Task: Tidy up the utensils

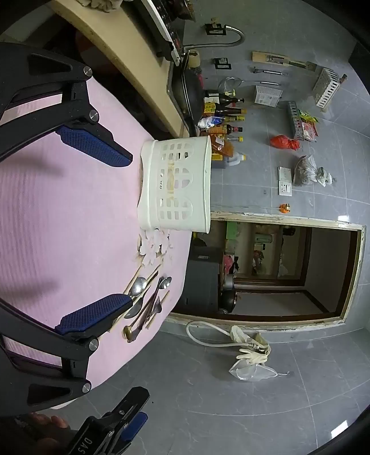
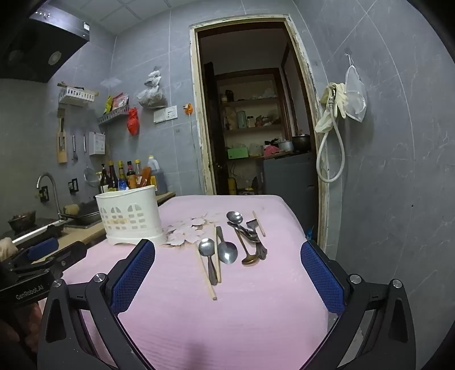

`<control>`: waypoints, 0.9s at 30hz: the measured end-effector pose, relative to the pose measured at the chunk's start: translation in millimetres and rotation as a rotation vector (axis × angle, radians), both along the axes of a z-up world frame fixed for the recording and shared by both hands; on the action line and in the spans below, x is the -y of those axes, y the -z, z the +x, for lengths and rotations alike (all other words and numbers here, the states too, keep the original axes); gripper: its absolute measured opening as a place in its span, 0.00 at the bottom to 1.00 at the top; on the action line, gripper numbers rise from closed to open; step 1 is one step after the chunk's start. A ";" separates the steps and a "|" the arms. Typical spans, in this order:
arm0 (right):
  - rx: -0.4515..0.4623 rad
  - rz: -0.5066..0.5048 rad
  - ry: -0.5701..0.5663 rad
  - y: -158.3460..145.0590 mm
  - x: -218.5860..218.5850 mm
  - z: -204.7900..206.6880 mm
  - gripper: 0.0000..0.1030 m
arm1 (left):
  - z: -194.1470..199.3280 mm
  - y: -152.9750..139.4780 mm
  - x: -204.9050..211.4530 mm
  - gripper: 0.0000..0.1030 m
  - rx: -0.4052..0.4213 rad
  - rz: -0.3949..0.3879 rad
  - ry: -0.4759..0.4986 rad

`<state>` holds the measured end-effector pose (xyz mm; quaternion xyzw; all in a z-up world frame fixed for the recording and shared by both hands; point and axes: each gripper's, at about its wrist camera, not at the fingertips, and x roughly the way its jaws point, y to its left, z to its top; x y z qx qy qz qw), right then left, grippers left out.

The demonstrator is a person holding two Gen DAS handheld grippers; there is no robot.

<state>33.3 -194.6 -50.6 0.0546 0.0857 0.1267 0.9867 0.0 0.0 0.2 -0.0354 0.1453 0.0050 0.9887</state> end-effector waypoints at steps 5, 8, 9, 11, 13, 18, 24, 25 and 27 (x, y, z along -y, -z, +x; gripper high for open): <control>0.000 -0.010 0.002 0.6 -1.1 0.0 1.00 | 0.8 0.4 -0.1 0.85 0.001 0.000 -0.004; -0.001 -0.010 0.001 0.4 -1.5 0.1 1.00 | 1.4 -2.1 -1.5 0.85 0.002 -0.002 -0.004; -0.001 -0.010 0.001 0.4 -1.6 0.0 1.00 | 0.3 -2.2 -1.7 0.85 0.003 -0.002 -0.005; -0.001 -0.010 0.000 0.4 -1.8 0.0 1.00 | 0.2 -1.1 -2.8 0.85 0.003 -0.003 -0.004; -0.003 -0.010 0.000 0.4 -1.8 0.2 1.00 | 0.6 -1.2 -2.7 0.85 0.002 -0.005 -0.004; -0.003 -0.011 0.000 0.5 -1.9 0.1 1.00 | 1.5 -2.1 -1.4 0.85 0.002 -0.004 -0.007; -0.002 -0.009 0.000 0.7 -1.8 0.0 1.00 | -1.9 -0.9 -1.1 0.85 0.004 -0.003 -0.007; -0.002 -0.010 0.000 0.8 -2.0 0.0 1.00 | -1.9 -0.6 -1.2 0.85 0.004 -0.002 -0.006; -0.003 -0.010 0.000 0.8 -2.2 0.1 1.00 | -2.1 -0.7 -1.3 0.85 0.004 -0.002 -0.006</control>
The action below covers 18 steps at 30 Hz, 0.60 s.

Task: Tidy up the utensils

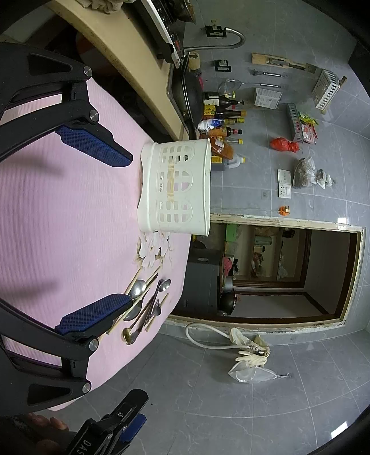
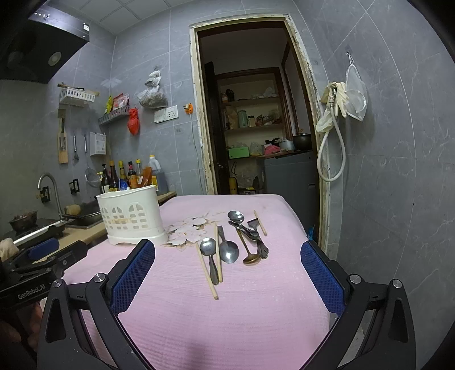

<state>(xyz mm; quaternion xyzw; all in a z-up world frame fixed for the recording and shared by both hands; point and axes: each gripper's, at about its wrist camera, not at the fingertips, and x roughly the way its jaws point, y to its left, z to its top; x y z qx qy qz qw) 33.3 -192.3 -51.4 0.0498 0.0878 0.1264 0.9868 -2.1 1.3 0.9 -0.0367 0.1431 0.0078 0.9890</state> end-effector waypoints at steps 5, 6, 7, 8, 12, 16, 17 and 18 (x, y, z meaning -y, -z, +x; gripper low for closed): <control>0.001 0.002 0.001 0.0 0.1 0.0 1.00 | -0.5 -1.8 -0.6 0.85 0.000 0.002 0.000; 0.001 0.001 0.001 0.0 0.0 0.1 1.00 | -0.7 -2.0 -0.9 0.85 0.001 0.002 0.000; 0.001 0.002 0.001 0.0 -0.1 0.1 1.00 | -0.6 -2.7 -0.8 0.85 0.000 0.003 0.000; 0.001 0.001 0.001 -0.1 -0.3 0.1 1.00 | 0.0 -1.5 -3.2 0.85 0.002 0.003 -0.003; 0.000 0.001 0.000 -0.1 -0.8 0.3 1.00 | -0.1 -1.5 -3.2 0.85 0.002 0.004 -0.003; -0.001 0.002 -0.001 0.0 -0.7 0.2 1.00 | 0.0 -1.2 -3.1 0.85 0.002 0.005 -0.003; -0.001 0.002 -0.001 0.1 -0.8 0.0 1.00 | 0.0 -1.2 -3.1 0.85 0.002 0.005 -0.003; 0.000 0.002 0.000 0.0 -0.8 -0.3 1.00 | -0.1 -1.2 -3.3 0.85 0.002 0.005 -0.003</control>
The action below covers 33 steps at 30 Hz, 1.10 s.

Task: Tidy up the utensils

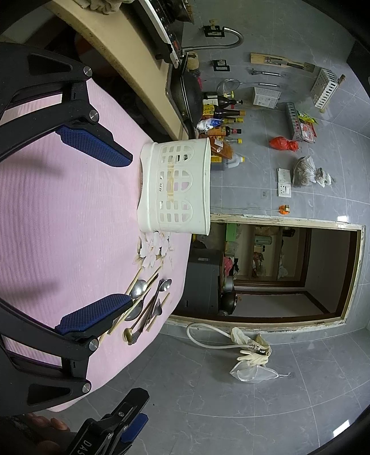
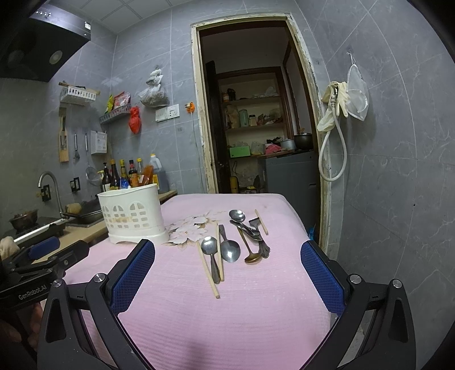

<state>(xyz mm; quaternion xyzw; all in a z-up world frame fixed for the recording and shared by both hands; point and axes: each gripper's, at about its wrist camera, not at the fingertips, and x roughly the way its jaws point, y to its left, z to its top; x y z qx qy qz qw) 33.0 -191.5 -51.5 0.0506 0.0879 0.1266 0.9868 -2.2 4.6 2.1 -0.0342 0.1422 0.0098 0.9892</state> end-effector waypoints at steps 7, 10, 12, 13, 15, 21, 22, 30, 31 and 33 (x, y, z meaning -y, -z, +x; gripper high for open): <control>0.004 0.001 -0.001 3.9 -3.2 -1.6 1.00 | -0.1 0.1 0.0 0.85 0.000 0.002 0.001; 0.003 0.003 -0.002 3.5 -2.1 -1.5 1.00 | -0.1 0.0 0.2 0.85 0.000 0.001 0.001; 0.003 0.003 -0.001 3.0 -1.4 -1.5 1.00 | 0.3 0.0 0.1 0.85 -0.001 0.002 0.000; 0.003 0.002 -0.001 2.9 -1.2 -1.5 1.00 | 0.3 0.0 0.2 0.85 -0.001 0.003 0.001; 0.002 0.002 -0.002 3.0 -1.0 -1.7 1.00 | 0.3 0.0 0.1 0.85 -0.002 0.002 0.001; -0.001 0.001 -0.004 3.9 -5.3 1.6 1.00 | -0.1 0.0 0.1 0.85 -0.002 0.004 0.001; -0.001 0.001 -0.004 3.7 -4.7 1.7 1.00 | 0.2 0.0 0.6 0.85 -0.002 0.003 0.001; -0.002 0.000 -0.004 3.7 -4.4 1.7 1.00 | 0.0 0.2 0.4 0.85 -0.003 0.004 0.002; -0.002 0.000 -0.004 4.0 -4.8 1.7 1.00 | 0.2 0.4 0.6 0.85 -0.003 0.005 0.001; -0.002 0.001 -0.004 4.1 -4.9 1.7 1.00 | 0.2 0.3 0.6 0.85 -0.003 0.005 0.002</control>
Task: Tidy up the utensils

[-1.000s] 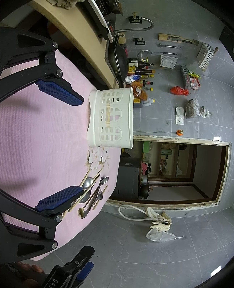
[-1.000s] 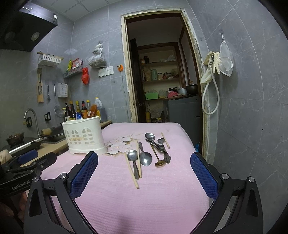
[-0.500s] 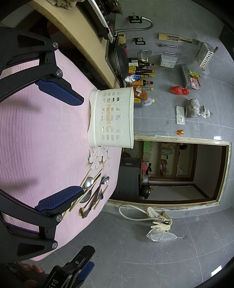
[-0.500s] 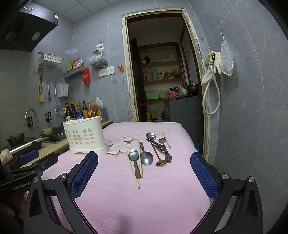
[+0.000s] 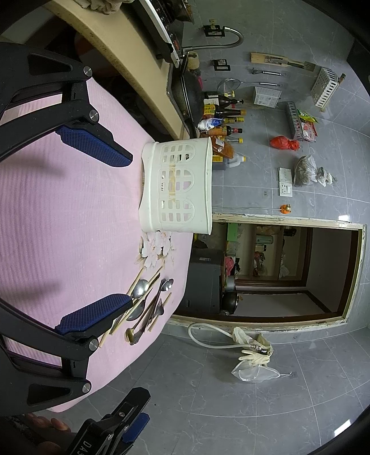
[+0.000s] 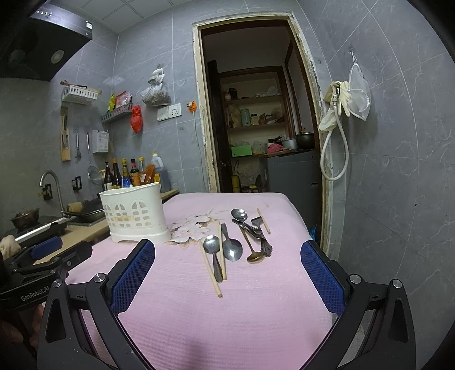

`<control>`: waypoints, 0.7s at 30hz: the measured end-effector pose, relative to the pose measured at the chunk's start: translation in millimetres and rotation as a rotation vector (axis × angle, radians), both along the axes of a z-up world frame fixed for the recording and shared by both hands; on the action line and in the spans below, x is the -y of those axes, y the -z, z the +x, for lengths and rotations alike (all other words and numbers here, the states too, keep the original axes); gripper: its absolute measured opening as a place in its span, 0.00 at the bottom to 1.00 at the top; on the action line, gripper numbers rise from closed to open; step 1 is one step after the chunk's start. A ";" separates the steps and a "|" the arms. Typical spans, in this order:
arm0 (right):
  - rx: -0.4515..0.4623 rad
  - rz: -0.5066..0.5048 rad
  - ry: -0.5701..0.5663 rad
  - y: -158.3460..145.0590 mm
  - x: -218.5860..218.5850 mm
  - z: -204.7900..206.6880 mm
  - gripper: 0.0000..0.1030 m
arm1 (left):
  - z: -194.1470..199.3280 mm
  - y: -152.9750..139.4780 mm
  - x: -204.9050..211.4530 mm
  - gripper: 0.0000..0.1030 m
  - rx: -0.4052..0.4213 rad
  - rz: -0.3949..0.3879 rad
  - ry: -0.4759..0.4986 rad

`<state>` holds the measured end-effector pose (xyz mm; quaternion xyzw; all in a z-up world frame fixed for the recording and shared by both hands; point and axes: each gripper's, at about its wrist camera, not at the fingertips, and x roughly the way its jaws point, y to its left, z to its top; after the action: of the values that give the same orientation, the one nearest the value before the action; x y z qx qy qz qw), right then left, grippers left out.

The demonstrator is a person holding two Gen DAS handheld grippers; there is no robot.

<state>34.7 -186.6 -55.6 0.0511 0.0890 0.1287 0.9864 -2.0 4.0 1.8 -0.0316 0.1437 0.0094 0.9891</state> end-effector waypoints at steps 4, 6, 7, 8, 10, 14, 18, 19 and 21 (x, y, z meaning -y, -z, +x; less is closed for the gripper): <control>0.000 -0.001 0.000 -0.2 0.3 0.5 1.00 | -0.1 1.0 0.8 0.85 -0.001 0.002 0.000; 0.000 -0.002 0.000 -0.3 0.4 1.1 1.00 | -0.3 1.0 0.6 0.85 -0.001 0.002 -0.001; 0.000 -0.002 -0.001 -1.9 0.7 -2.0 1.00 | -0.1 1.1 0.8 0.85 -0.001 0.002 0.000; -0.001 -0.003 -0.002 -1.2 -0.1 -2.7 1.00 | -0.2 1.1 0.7 0.85 -0.001 0.002 0.000; -0.001 -0.003 -0.003 0.3 -1.0 -2.0 1.00 | -0.2 1.1 0.7 0.85 -0.001 0.003 0.000; -0.002 -0.003 -0.003 0.5 -1.3 -1.9 1.00 | 0.0 1.0 0.8 0.85 -0.002 0.003 0.000; -0.002 -0.004 -0.003 0.5 -1.7 -1.9 1.00 | 0.3 1.8 1.1 0.85 -0.003 0.004 -0.001; -0.002 -0.004 -0.003 0.2 -1.1 -1.6 1.00 | 0.4 1.7 1.1 0.85 -0.003 0.003 0.000; -0.003 -0.005 -0.004 1.7 -2.8 -2.0 1.00 | 0.4 1.9 1.2 0.85 -0.003 0.003 -0.001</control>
<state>32.6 -183.8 -57.3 0.0485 0.0911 0.1302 0.9861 -1.6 2.9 -0.1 -0.0300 0.1452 0.0099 0.9889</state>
